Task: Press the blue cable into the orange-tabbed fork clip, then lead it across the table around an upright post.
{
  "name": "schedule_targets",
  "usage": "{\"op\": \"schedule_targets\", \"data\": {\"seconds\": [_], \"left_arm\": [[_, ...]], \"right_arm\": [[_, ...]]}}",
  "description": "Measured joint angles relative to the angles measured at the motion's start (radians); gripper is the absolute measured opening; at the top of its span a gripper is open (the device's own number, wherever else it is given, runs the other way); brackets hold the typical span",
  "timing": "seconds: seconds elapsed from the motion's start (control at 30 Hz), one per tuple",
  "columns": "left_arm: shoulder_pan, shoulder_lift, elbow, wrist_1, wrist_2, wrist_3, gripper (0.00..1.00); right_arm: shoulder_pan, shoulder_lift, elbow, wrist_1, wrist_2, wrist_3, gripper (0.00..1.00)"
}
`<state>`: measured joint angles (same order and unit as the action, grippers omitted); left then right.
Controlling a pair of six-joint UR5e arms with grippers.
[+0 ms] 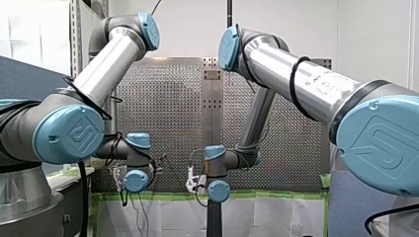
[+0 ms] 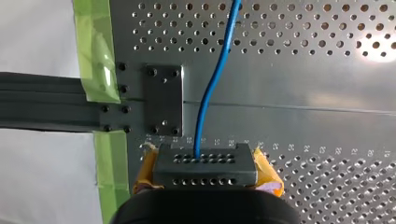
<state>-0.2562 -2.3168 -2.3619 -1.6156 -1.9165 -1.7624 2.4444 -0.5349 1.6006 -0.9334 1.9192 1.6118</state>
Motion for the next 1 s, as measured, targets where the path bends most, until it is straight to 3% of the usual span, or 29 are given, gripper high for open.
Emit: {"op": "schedule_targets", "data": {"seconds": [0.2,0.5,0.8,1.0], "left_arm": [[0.052,-0.052,0.012,0.026,0.022,-0.024,0.00],[0.129,-0.120,0.050,0.005,0.094,-0.032,0.00],[0.200,-0.126,0.072,-0.011,0.114,-0.055,0.00],[0.212,-0.124,0.079,-0.014,0.118,-0.049,0.00]], "right_arm": [[0.000,0.002,-0.049,0.022,0.001,-0.003,0.00],[-0.004,0.003,-0.123,0.092,0.000,-0.004,0.00],[-0.021,0.003,-0.166,0.145,0.000,-0.001,0.00],[-0.028,0.003,-0.169,0.147,-0.008,0.001,0.00]]}}
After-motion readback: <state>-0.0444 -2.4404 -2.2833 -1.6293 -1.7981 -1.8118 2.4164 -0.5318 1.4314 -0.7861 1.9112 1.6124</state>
